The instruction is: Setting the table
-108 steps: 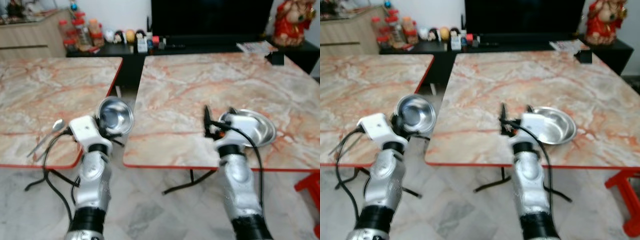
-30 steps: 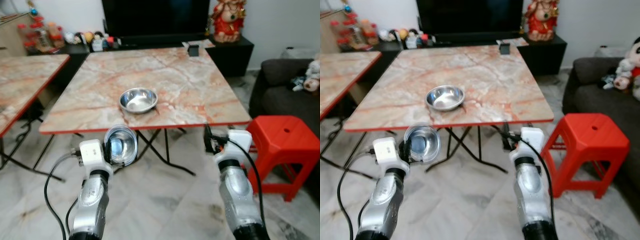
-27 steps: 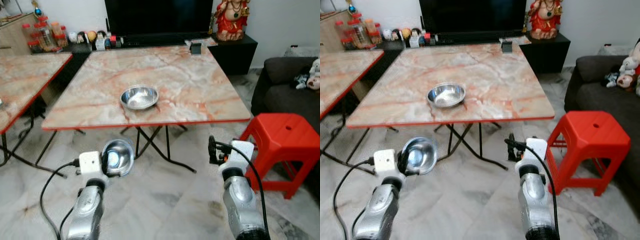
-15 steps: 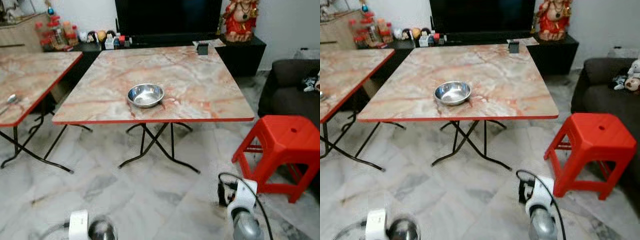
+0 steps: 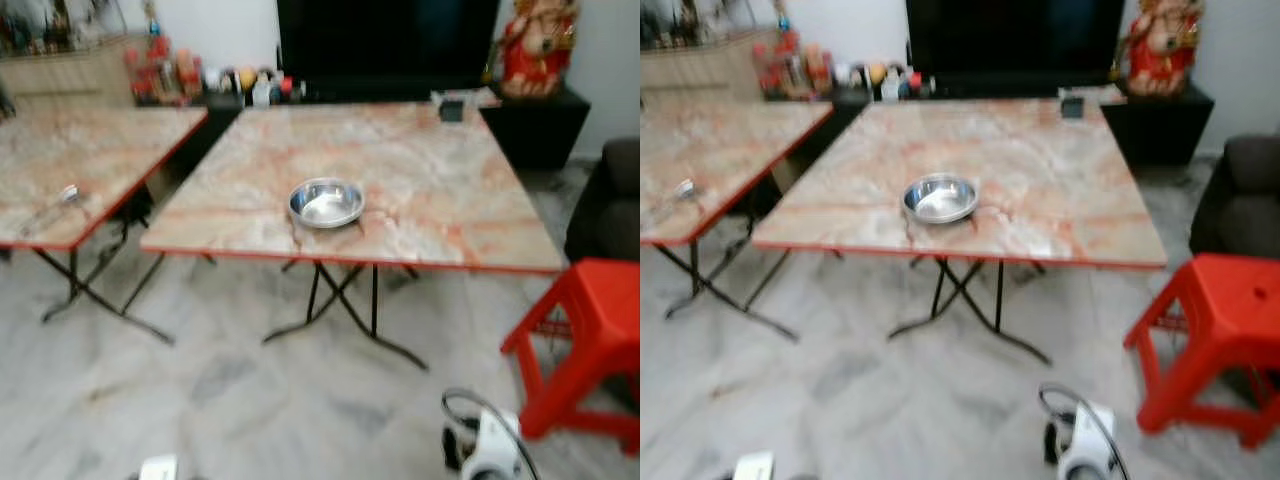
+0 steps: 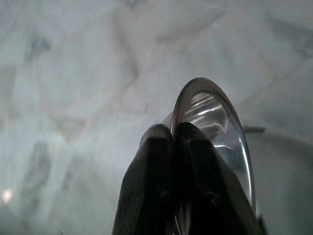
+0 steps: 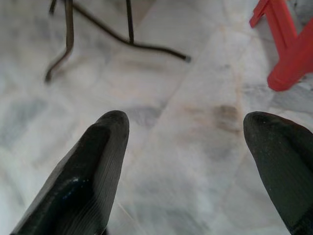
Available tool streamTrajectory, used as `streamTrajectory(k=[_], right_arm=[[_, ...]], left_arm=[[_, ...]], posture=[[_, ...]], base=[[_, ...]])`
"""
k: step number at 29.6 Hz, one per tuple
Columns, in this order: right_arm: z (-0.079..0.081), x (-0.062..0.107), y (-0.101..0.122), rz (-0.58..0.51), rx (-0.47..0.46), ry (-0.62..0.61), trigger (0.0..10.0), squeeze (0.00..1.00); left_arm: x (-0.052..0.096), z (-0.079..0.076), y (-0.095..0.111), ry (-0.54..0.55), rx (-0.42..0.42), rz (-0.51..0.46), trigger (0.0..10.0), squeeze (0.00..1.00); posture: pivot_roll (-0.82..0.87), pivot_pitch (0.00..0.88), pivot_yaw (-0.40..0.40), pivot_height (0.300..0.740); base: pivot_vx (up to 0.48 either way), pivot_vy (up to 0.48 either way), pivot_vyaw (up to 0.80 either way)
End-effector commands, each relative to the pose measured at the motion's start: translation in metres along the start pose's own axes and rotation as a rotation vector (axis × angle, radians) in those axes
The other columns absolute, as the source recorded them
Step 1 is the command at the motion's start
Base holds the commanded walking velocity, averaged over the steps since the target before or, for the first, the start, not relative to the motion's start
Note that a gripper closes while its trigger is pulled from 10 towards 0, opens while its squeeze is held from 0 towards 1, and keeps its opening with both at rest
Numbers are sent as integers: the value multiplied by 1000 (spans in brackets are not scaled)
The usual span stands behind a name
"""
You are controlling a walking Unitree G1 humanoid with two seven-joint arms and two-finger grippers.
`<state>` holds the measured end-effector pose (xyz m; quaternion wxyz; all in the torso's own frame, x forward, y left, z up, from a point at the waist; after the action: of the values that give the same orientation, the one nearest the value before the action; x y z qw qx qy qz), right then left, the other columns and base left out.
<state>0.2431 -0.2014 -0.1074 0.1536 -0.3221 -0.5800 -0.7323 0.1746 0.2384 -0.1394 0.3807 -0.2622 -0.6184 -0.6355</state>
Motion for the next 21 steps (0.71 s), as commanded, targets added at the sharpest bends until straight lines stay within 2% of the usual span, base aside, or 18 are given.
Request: streamTrajectory(k=[1, 6, 9, 14, 21], right_arm=[[-19, 6, -15, 47, 1, -45, 10000, 0], [-23, 11, -32, 102, 2, -58, 10000, 0], [-24, 14, -40, 130, 4, -63, 10000, 0], [-26, 16, -47, 155, 1, -72, 10000, 0], [-28, 16, -47, 160, -17, -78, 10000, 0]], left_arm=[[-3, -4, 26, 3, 14, -97, 10000, 0], [-1, 5, 54, 35, 95, -235, 10000, 0], [-1, 7, 67, 50, 132, -283, 10000, 0], [-2, -2, 73, 26, 97, -297, 10000, 0], [-2, -2, 79, 39, 117, -318, 10000, 0]], posture=[[-61, 0, 33, 740], [-55, 0, 31, 740], [-53, 0, 30, 740], [-52, 0, 32, 740], [-60, 0, 34, 740]], base=[[382, 0, 0], [398, 0, 0], [351, 0, 0], [63, 0, 0], [0, 0, 0]])
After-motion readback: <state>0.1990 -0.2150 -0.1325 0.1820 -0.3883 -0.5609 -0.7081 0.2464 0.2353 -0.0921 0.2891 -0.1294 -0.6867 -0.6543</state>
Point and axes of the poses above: a point about 5 cm out from each wrist's last joint towards the gripper, its own x axis pointing back from the gripper into the wrist, its own y axis along the axis of the wrist's last joint, z = x × y, the point moved 6 cm from there along -x, pointing out of the wrist towards the gripper, and after that the axes turned 4 degrees about -x, right-handed, at the moved point
